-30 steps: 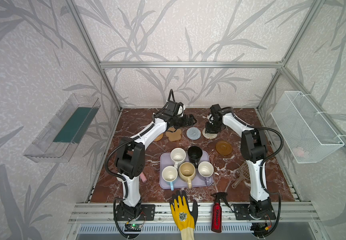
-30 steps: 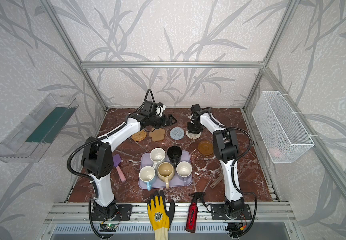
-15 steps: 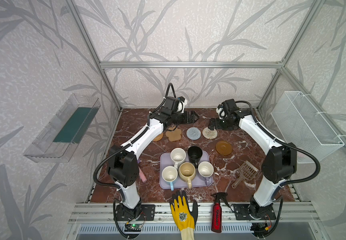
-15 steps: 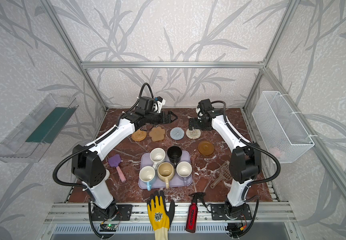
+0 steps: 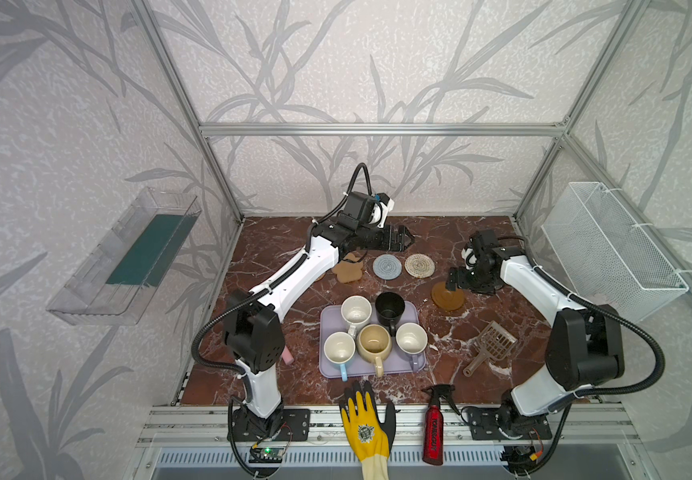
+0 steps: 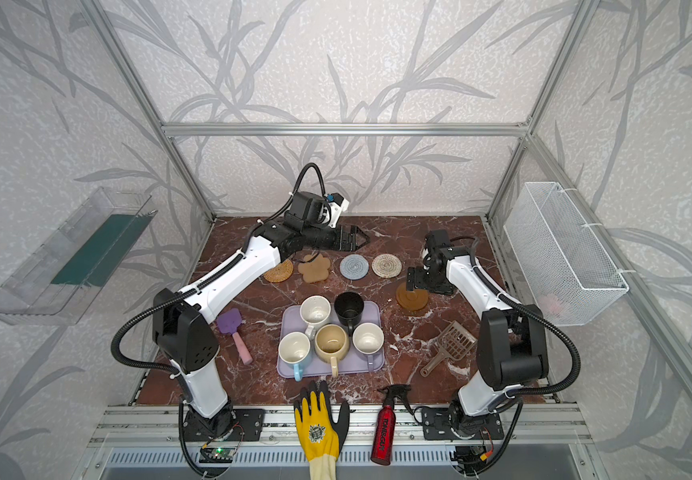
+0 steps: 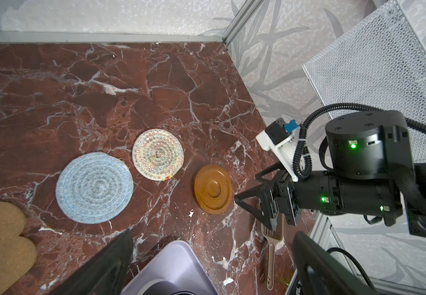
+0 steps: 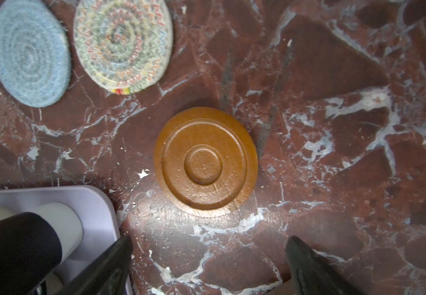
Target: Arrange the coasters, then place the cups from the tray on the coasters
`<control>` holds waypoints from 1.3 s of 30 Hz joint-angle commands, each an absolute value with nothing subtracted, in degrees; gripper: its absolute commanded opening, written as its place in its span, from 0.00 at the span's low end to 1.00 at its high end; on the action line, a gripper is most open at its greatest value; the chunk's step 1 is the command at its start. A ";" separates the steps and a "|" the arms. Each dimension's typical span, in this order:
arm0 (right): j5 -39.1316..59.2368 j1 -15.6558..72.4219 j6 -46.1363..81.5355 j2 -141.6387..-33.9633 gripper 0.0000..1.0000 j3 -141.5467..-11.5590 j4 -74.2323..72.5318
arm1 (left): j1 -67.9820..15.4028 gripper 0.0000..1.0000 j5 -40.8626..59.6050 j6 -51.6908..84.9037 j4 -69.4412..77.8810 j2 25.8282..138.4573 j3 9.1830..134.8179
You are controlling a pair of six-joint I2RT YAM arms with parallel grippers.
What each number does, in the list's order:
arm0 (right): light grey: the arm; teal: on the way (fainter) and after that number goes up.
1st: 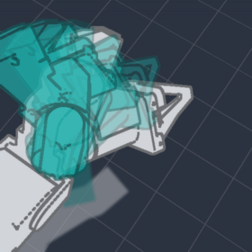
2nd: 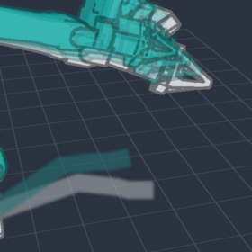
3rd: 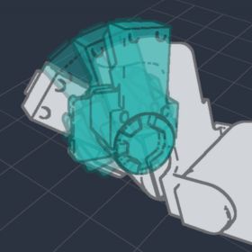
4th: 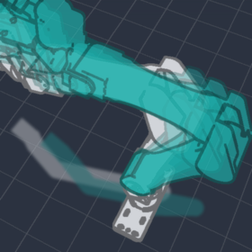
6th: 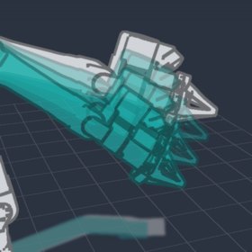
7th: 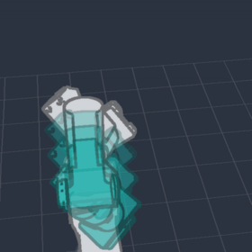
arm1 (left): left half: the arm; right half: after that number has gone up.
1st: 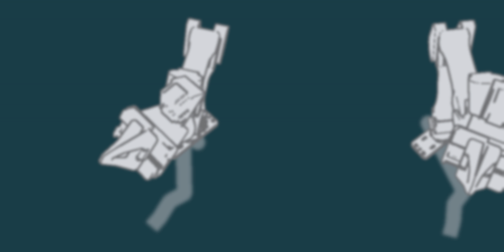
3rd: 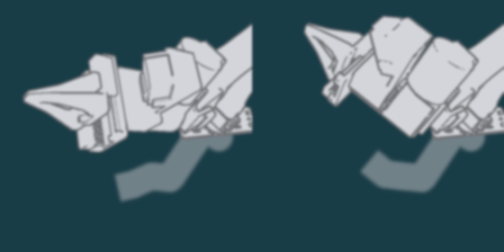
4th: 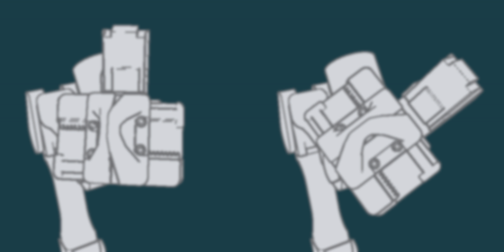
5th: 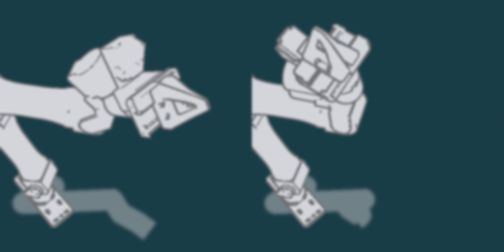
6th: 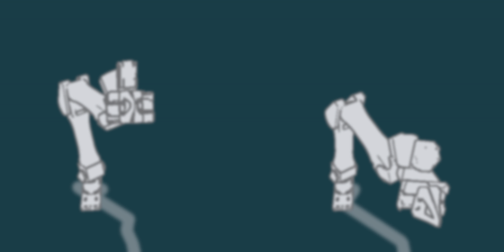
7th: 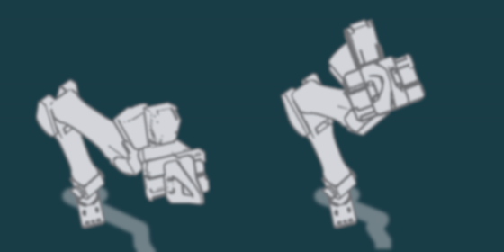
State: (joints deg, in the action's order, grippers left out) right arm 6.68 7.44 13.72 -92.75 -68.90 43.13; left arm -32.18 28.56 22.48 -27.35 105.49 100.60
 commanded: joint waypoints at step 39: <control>-7.55 3.79 9.84 -116.65 0.47 -83.52 45.91 | -34.76 0.99 28.35 18.37 -34.98 114.24 108.65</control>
